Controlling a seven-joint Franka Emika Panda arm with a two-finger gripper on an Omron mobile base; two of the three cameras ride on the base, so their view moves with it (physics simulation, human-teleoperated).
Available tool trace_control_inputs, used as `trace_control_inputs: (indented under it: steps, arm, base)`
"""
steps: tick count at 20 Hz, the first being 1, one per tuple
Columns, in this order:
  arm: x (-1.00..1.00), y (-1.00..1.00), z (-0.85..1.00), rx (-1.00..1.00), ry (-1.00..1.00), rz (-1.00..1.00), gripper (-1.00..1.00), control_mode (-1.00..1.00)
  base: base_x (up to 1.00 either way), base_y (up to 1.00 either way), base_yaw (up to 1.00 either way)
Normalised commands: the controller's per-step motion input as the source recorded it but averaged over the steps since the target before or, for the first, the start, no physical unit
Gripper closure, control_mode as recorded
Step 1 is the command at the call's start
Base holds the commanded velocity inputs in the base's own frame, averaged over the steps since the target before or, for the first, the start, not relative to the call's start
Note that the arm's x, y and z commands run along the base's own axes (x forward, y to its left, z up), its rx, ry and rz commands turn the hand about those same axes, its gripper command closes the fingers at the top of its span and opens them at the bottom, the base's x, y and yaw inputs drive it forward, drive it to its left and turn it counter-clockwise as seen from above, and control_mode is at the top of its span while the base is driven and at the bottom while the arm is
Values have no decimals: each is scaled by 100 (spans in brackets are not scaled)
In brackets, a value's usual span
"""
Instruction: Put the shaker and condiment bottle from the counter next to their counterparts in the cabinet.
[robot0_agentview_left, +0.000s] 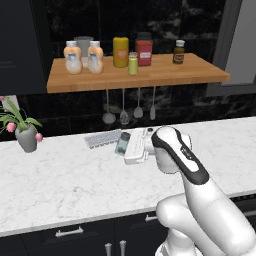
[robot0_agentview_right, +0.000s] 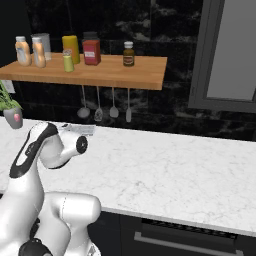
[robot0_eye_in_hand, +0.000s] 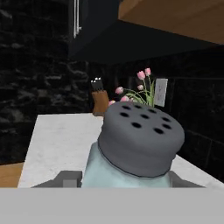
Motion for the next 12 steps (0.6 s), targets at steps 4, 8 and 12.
trace_control_inputs:
  steps: [4, 8, 12]
  arm:
    - [0, -44, 28, -16, 8, -15, 100, -100]
    - [0, -44, 38, -14, 8, -14, 100, -100]
    - [0, -34, 42, -13, 6, -12, 100, -100]
  base:
    - [0, 0, 0]
    - [0, 0, 0]
    - [0, 0, 0]
